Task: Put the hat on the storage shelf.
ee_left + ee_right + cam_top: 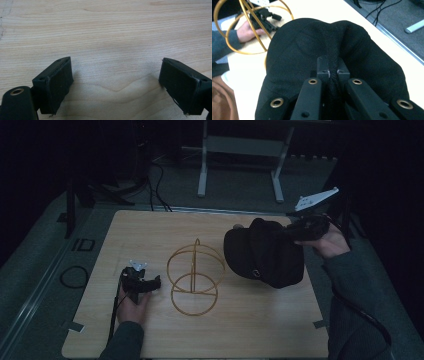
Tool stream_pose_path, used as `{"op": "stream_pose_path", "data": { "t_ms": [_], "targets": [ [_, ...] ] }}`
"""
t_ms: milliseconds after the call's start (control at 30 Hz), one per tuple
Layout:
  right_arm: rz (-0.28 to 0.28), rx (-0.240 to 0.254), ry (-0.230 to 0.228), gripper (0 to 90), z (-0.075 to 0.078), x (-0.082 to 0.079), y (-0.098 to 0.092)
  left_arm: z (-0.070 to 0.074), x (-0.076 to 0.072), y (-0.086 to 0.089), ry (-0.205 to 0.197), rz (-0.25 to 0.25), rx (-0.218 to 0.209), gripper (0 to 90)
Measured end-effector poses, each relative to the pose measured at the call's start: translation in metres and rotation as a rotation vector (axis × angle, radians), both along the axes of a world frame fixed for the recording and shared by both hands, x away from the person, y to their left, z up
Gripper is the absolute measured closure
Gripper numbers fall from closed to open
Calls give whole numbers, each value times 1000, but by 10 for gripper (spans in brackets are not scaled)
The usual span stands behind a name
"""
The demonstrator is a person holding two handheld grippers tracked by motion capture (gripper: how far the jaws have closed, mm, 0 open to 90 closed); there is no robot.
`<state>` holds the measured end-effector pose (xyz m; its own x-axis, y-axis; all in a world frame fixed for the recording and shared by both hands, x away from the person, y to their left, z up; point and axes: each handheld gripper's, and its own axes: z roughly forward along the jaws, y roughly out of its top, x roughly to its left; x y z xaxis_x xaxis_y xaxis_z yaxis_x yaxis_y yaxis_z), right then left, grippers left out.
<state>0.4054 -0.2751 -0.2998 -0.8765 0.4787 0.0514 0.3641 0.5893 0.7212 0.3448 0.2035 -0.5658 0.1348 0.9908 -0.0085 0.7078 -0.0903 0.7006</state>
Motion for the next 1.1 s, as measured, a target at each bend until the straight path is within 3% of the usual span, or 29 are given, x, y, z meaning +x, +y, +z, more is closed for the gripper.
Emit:
{"op": "stream_pose_path", "data": {
  "t_ms": [300,1100],
  "targets": [
    [-21,18,-17,862,7,2,0,0,0,0,-1,-4,1,118],
    [26,92,-39,861,20,1,21,0,0,-1,-3,-8,0,123]
  ]
}}
